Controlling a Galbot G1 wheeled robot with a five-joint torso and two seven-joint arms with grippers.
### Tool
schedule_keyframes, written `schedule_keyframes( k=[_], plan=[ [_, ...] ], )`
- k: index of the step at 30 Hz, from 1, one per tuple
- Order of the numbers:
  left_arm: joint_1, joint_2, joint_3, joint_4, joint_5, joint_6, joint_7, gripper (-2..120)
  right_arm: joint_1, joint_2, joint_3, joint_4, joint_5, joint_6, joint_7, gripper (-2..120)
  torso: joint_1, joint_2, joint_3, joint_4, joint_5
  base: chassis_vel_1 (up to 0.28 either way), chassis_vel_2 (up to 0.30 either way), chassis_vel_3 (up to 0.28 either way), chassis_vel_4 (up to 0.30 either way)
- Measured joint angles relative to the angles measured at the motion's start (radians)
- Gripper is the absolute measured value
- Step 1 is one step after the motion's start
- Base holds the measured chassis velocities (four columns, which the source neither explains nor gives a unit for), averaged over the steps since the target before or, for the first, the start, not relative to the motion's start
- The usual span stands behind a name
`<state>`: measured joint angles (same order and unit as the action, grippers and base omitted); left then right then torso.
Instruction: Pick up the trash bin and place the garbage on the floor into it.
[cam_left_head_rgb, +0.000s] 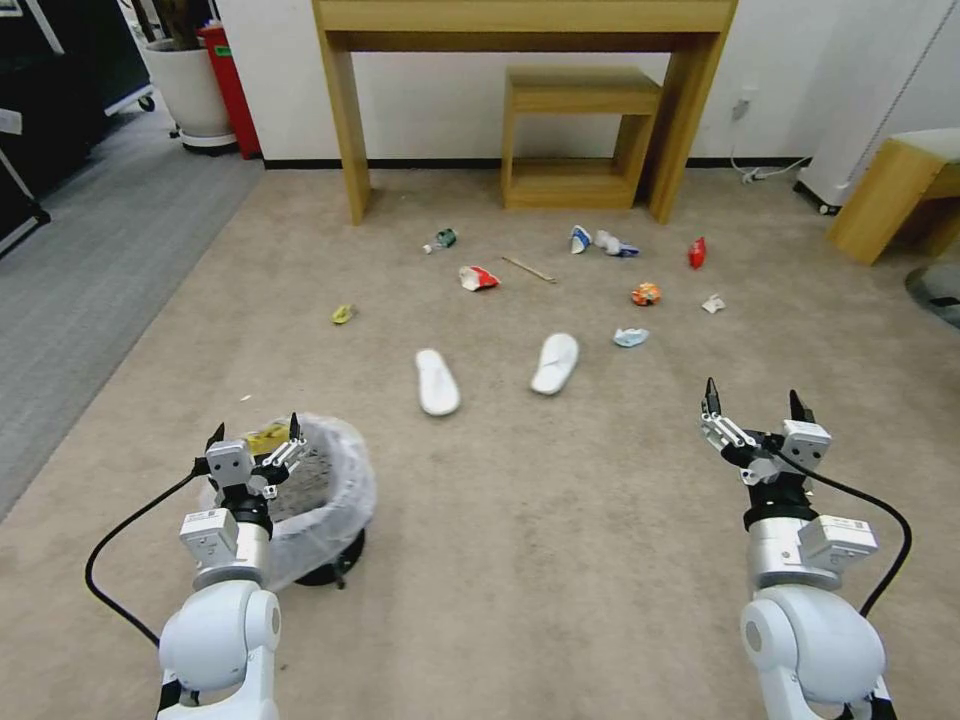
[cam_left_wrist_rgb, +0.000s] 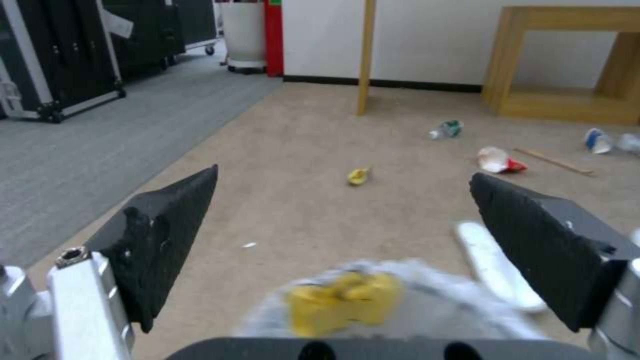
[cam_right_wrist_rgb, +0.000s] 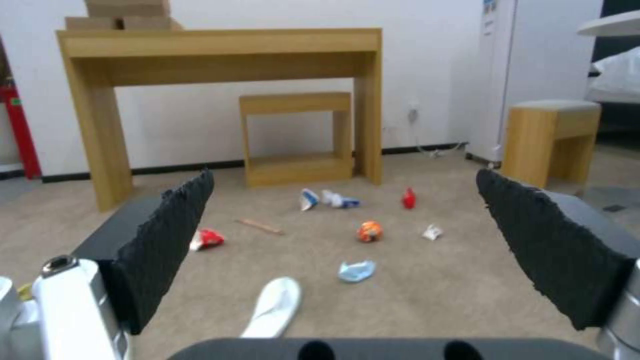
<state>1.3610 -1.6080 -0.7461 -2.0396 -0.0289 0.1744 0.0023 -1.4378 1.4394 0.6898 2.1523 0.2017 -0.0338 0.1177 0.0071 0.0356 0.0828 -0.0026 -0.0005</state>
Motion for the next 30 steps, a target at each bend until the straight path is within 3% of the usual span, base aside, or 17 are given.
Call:
schedule_keyframes(
  k=[10, 30],
  plan=[
    [-0.001, 0.0, -0.001, 0.009, 0.003, -0.004, -0.001, 100, 0.001, -0.001, -0.001, -0.02, -0.007, 0.05, -0.008, 100, 0.0, 0.0, 0.0, 0.0004, -0.0001, 0.191, 0.201, -0.181, -0.18],
    [0.012, 0.0, -0.019, 0.042, -0.032, -0.003, -0.003, 100, -0.003, -0.04, 0.031, -0.023, 0.028, 0.105, -0.008, 100, 0.0, 0.0, 0.0, 0.0001, 0.0, -0.001, -0.003, 0.001, 0.0]
  ],
)
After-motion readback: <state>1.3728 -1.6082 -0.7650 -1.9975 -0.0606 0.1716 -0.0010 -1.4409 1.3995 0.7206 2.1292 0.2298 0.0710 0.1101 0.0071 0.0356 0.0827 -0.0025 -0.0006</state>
